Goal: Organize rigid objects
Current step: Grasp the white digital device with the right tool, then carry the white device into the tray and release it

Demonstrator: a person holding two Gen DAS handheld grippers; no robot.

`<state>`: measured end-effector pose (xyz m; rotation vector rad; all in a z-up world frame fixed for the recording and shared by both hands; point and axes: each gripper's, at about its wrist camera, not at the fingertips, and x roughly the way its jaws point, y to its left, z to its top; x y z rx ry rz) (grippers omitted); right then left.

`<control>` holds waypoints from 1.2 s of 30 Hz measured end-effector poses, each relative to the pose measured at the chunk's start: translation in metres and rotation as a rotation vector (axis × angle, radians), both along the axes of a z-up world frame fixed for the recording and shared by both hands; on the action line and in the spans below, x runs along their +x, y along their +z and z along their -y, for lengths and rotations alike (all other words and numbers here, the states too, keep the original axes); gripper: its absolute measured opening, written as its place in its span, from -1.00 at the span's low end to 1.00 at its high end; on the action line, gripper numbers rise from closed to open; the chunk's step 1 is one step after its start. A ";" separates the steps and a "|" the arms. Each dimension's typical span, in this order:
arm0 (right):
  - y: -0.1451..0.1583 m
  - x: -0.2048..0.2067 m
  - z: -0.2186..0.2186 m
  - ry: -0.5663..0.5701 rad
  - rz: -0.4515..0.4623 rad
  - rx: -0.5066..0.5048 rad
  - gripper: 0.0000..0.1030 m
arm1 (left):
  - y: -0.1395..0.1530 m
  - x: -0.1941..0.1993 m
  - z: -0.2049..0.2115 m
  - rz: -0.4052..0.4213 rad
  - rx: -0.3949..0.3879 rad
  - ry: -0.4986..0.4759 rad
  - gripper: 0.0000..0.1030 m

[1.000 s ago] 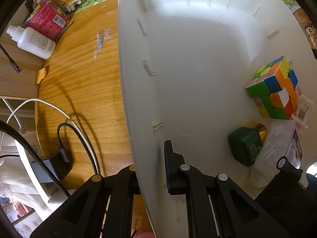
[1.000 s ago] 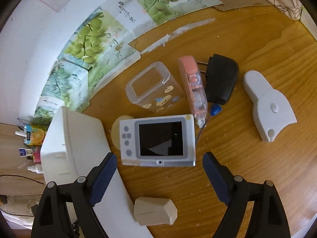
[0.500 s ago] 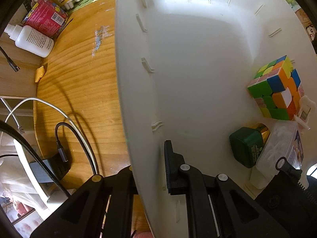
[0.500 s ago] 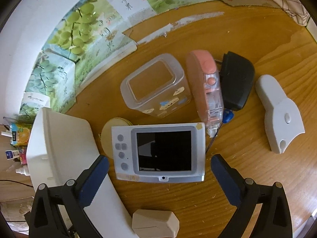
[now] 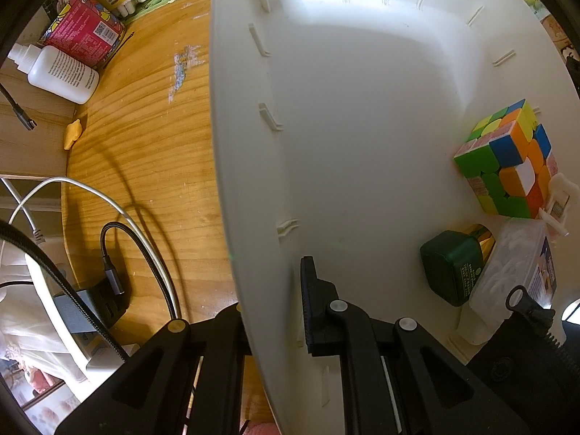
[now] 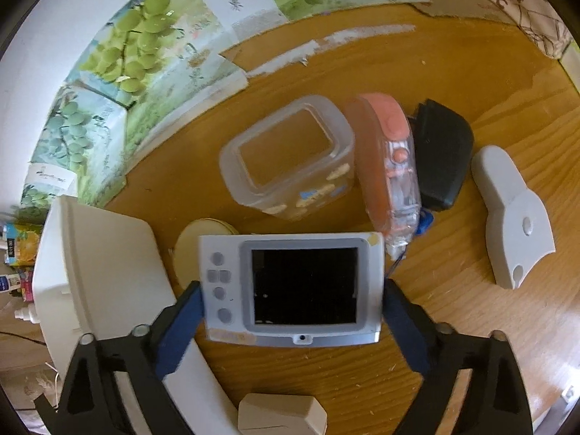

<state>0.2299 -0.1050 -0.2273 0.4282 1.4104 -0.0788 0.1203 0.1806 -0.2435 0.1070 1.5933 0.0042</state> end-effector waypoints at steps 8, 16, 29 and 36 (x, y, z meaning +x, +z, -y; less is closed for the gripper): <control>0.001 -0.007 0.003 0.009 0.000 0.024 0.80 | -0.001 -0.003 -0.001 0.001 0.004 -0.002 -0.81; 0.003 -0.037 0.016 -0.003 0.020 0.106 0.80 | -0.001 -0.007 0.004 -0.001 0.009 -0.002 -0.80; 0.049 -0.092 0.032 0.002 0.163 0.215 0.80 | -0.005 -0.014 0.003 -0.001 0.009 -0.004 -0.80; 0.076 -0.107 0.026 0.029 0.263 0.256 0.80 | -0.004 -0.018 0.001 0.003 0.006 -0.002 -0.80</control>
